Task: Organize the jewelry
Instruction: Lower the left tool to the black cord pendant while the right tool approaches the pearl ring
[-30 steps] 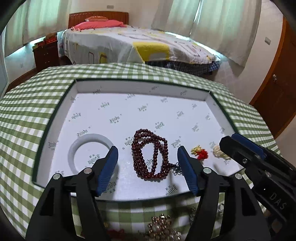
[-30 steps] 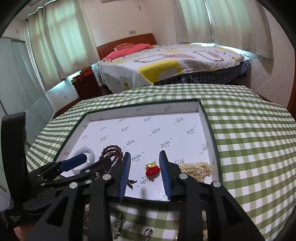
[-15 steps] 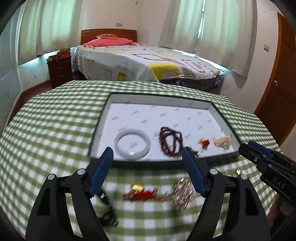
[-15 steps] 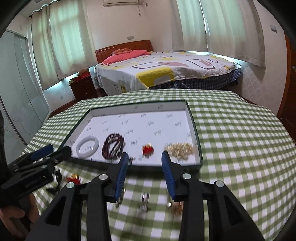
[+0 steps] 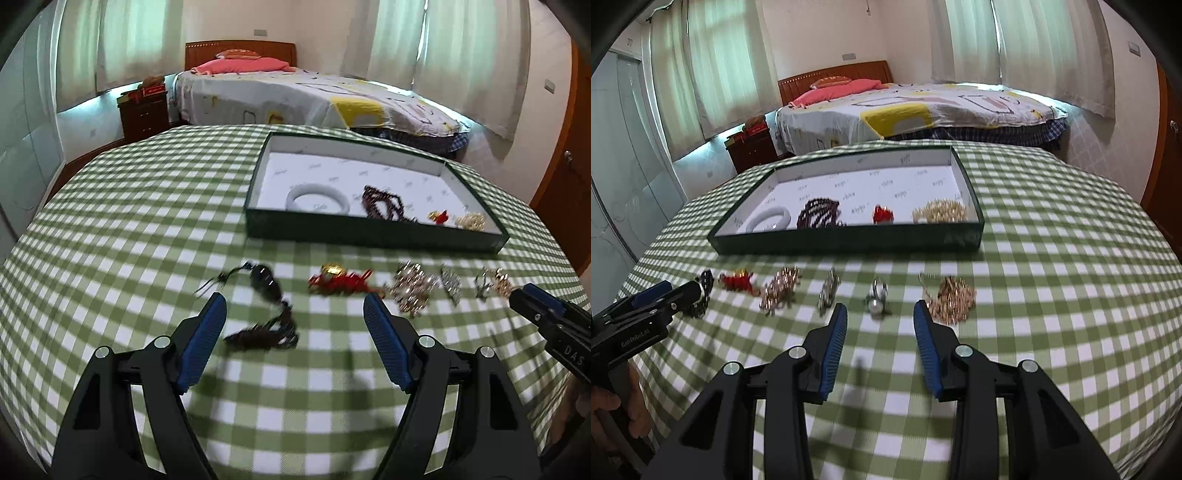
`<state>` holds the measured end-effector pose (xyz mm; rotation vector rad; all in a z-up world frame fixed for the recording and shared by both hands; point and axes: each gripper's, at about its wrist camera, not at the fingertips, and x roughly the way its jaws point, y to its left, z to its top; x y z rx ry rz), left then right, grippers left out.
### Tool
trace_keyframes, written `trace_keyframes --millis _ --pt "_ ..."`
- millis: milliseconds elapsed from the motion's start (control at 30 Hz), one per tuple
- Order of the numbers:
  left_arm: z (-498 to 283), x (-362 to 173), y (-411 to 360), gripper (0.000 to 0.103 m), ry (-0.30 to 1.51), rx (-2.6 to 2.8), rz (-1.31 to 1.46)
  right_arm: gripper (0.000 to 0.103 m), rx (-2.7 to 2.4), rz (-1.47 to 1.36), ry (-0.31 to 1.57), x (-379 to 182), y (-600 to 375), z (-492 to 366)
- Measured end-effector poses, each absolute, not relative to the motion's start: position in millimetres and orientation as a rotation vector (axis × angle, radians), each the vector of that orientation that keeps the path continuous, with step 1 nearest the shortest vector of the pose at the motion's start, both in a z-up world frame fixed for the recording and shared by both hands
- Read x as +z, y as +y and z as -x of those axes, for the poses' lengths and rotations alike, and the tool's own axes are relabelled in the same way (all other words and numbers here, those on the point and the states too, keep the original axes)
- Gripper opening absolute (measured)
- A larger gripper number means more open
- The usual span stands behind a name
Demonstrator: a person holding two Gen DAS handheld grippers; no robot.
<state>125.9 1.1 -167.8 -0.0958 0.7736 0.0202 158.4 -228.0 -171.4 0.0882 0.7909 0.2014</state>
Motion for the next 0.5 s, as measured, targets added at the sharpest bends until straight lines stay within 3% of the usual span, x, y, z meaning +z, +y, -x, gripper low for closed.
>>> trace_keyframes --millis 500 --pt "-143.7 -182.6 20.0 0.075 0.816 0.074 0.126 0.038 0.208 -0.086 0.811 -180.5 -223.6 -153.3"
